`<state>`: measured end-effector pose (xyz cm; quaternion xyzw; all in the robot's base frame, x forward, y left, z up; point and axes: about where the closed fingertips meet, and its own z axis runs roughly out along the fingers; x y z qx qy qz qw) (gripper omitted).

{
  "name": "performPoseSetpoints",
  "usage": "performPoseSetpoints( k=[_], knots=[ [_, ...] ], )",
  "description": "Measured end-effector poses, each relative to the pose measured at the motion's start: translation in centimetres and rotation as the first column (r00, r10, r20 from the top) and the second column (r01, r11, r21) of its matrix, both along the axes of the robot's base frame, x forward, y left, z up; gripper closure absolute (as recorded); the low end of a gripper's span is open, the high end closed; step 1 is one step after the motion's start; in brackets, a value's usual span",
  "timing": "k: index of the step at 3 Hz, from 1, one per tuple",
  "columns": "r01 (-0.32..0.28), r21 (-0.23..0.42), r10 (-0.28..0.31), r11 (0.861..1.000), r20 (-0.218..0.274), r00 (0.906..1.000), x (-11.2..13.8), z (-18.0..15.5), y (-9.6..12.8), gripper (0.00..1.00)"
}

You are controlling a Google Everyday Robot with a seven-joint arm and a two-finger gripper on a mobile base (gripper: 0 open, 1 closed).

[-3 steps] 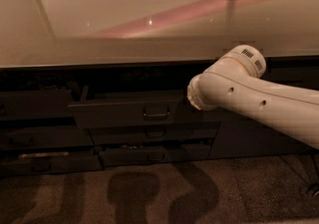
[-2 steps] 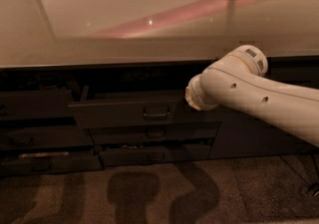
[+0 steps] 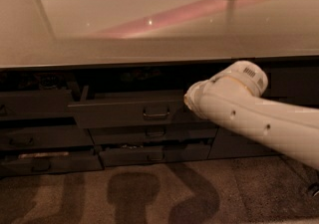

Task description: Open top drawer

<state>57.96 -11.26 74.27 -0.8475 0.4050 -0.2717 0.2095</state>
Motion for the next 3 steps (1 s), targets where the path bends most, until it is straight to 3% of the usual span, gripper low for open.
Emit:
performPoseSetpoints(
  k=[1,2,3],
  knots=[
    [-0.029,-0.048,0.031,0.998,0.038,0.9988,0.4,-0.1,-0.4,1.00],
    [-0.029,-0.047,0.031,0.998,0.038,0.9988,0.4,-0.1,-0.4,1.00],
    [-0.001,0.001,0.001,1.000,0.006,1.0000,2.9,-0.6,-2.2,1.00]
  ],
)
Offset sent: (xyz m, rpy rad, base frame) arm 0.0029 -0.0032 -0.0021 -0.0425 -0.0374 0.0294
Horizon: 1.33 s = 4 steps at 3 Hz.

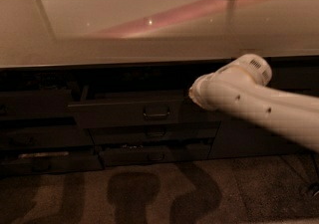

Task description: Open top drawer

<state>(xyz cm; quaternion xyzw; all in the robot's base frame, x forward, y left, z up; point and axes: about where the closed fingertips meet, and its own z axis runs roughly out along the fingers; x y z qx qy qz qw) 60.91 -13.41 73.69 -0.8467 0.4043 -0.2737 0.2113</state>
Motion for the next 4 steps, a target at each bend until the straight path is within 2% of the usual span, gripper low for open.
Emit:
performPoseSetpoints(
  k=[1,2,3,4],
  knots=[
    [0.058,0.059,-0.052,0.997,-0.100,0.9936,3.6,-2.4,-3.7,1.00],
    [0.069,0.092,-0.063,0.993,-0.065,0.9959,5.8,-0.1,-3.9,1.00],
    [0.082,0.082,-0.076,0.993,-0.077,0.9942,6.0,-0.7,-4.1,1.00],
    [0.155,0.064,-0.144,0.986,-0.152,0.9778,6.5,-4.5,-6.6,1.00]
  ],
)
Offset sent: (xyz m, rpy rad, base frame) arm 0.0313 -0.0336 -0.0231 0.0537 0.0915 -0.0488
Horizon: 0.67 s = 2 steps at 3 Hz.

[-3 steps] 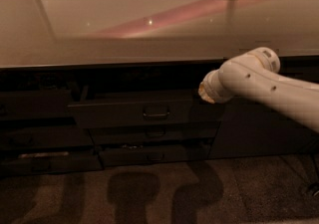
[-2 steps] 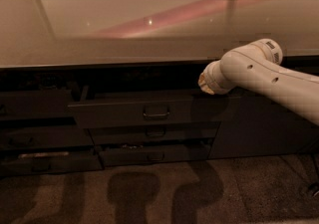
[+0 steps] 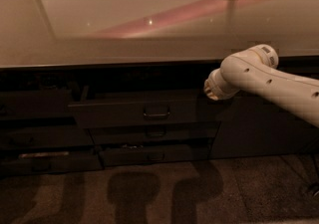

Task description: Open top drawer

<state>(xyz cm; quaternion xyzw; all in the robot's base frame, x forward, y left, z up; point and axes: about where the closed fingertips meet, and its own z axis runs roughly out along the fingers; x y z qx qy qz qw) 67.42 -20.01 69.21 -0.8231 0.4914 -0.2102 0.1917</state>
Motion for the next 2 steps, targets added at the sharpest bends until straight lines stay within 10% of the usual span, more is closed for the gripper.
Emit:
performPoseSetpoints(
  k=[2],
  knots=[
    [0.002,0.015,-0.001,1.000,-0.018,0.9998,-0.25,-0.77,-0.38,1.00]
  ],
)
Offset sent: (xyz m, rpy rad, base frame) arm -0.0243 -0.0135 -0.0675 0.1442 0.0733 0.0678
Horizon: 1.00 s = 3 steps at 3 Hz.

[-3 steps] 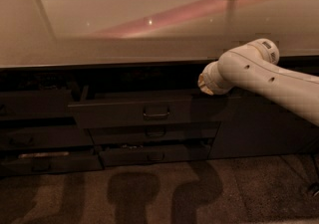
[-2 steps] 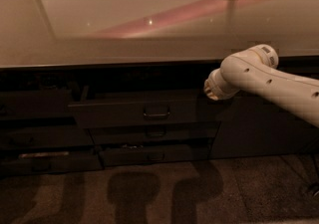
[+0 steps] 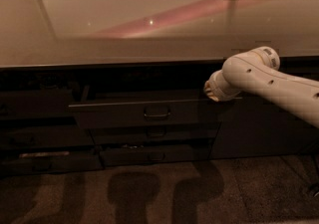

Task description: Open top drawer

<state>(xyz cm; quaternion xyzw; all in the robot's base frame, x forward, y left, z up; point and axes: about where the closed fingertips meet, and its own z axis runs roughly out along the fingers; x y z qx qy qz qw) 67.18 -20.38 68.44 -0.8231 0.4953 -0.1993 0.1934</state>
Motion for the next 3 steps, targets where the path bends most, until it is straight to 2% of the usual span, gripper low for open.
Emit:
performPoseSetpoints(
  k=[2,3],
  knots=[
    [-0.006,0.016,0.006,1.000,0.001,1.0000,-0.7,0.0,0.2,1.00],
    [0.002,0.006,-0.002,1.000,-0.016,0.9999,-2.6,-0.8,0.5,1.00]
  ],
)
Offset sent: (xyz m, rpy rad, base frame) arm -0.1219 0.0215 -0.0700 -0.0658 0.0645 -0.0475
